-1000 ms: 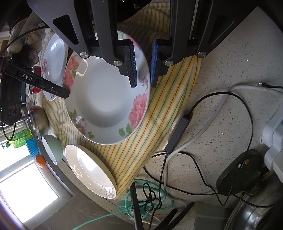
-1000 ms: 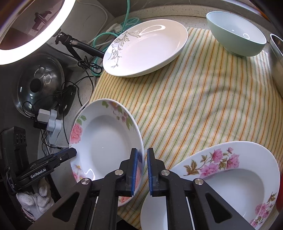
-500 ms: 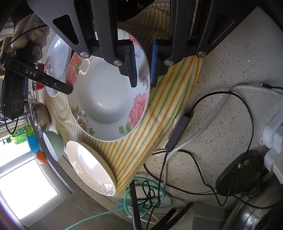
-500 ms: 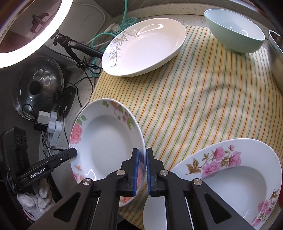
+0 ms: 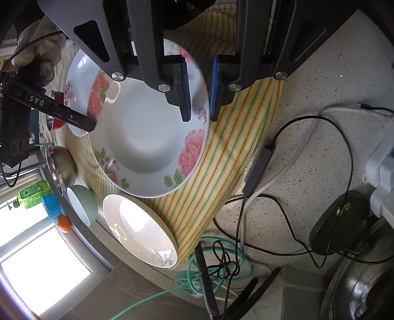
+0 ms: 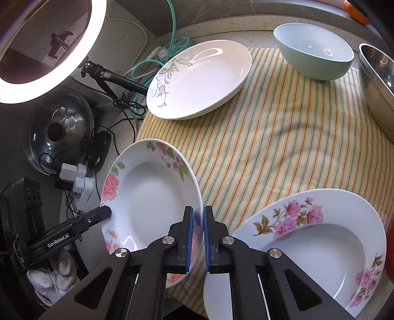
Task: Organize plates and bowls
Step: 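Lift the rose plate with the left gripper against the pink-flowered plate held by the right gripper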
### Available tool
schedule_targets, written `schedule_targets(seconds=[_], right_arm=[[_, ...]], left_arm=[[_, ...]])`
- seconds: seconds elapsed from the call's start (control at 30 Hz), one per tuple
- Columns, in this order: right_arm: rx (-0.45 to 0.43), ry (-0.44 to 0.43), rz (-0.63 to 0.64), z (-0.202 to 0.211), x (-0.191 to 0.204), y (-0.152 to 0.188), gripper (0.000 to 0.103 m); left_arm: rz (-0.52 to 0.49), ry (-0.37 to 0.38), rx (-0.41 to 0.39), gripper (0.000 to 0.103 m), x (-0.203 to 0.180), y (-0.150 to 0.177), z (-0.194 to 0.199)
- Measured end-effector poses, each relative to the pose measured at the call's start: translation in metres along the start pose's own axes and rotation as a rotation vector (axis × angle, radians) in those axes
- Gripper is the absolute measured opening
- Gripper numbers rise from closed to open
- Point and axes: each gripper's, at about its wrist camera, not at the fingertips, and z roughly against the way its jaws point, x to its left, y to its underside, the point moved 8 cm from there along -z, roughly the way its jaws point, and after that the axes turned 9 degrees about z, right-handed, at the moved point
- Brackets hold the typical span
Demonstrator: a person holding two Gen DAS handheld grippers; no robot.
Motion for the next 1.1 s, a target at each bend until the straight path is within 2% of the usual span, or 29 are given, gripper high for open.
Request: schedule_targets(seconds=[0.33, 0.63, 1.1], right_arm=[[-0.060, 0.023, -0.041, 0.038, -0.014, 0.012, 0.008], [-0.102, 0.046, -0.141, 0.065, -0.045, 0.040, 0.008], [-0.144, 0.075, -0.267, 0.093, -0.084, 0.080, 0.008]], left_arm=[[-0.078, 0.035, 0.014, 0.013, -0.037, 0.005, -0.001], [-0.171, 0.068, 0.040, 0.013, -0.078, 0.016, -0.008], [-0.279, 0.089, 0.100, 0.013, -0.120, 0.044, -0.025]])
